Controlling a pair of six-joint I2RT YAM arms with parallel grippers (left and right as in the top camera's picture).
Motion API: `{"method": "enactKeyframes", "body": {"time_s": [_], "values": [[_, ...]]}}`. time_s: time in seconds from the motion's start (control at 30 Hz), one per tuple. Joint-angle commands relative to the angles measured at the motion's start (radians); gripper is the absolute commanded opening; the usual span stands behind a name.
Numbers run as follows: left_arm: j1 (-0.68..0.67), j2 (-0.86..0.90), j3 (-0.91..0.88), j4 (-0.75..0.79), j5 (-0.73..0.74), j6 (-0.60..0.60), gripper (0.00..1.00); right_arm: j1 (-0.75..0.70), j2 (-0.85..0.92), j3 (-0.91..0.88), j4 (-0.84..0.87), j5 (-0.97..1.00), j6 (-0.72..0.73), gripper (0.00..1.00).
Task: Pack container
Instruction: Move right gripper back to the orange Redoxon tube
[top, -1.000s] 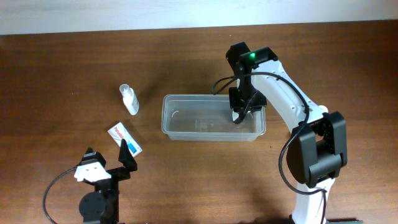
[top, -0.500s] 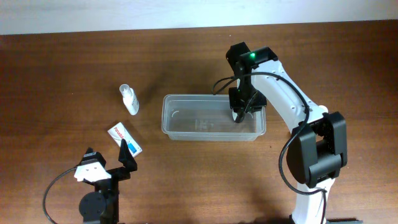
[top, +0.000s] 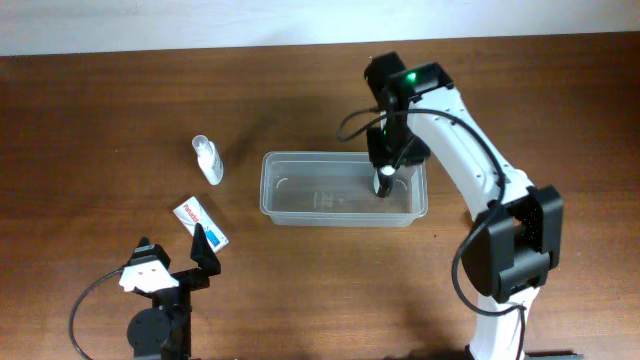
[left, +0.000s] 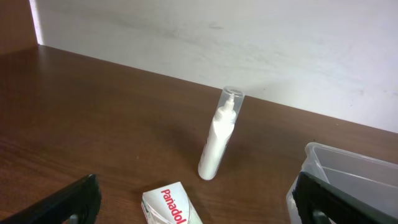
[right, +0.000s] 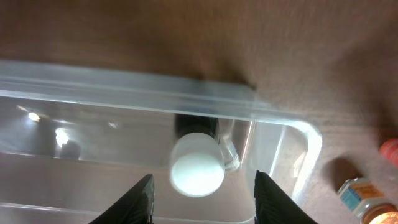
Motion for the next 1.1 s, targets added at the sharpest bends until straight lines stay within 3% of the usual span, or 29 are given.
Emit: {"method": "enactKeyframes", "body": {"time_s": [0.0, 0.17, 0.4, 0.47, 0.5, 0.63, 0.8, 1.07], "values": [[0.0, 0.0, -0.005, -0.001, 0.007, 0.019, 1.0, -0.027, -0.079, 0.117, -0.049, 0.005, -0.018, 0.45], [0.0, 0.0, -0.005, -0.001, 0.007, 0.019, 1.0, -0.121, -0.106, 0.237, -0.169, 0.048, -0.019, 0.46], [0.0, 0.0, -0.005, -0.001, 0.007, 0.019, 1.0, -0.359, -0.161, 0.299, -0.314, 0.054, -0.068, 0.47], [0.0, 0.0, -0.005, -0.001, 0.007, 0.018, 1.0, -0.431, -0.161, 0.298, -0.334, 0.053, -0.097, 0.52], [0.0, 0.0, -0.005, -0.001, 0.007, 0.019, 0.99, -0.462, -0.161, 0.295, -0.334, 0.045, -0.116, 0.63], [0.0, 0.0, -0.005, -0.001, 0.007, 0.019, 0.99, -0.577, -0.15, 0.294, -0.326, 0.046, -0.168, 0.79], [0.0, 0.0, -0.005, -0.001, 0.007, 0.018, 0.99, -0.657, -0.137, 0.293, -0.331, 0.034, -0.203, 0.83], [0.0, 0.0, -0.005, -0.001, 0.007, 0.018, 0.99, -0.705, -0.136, 0.23, -0.322, -0.077, -0.297, 0.83]]}}
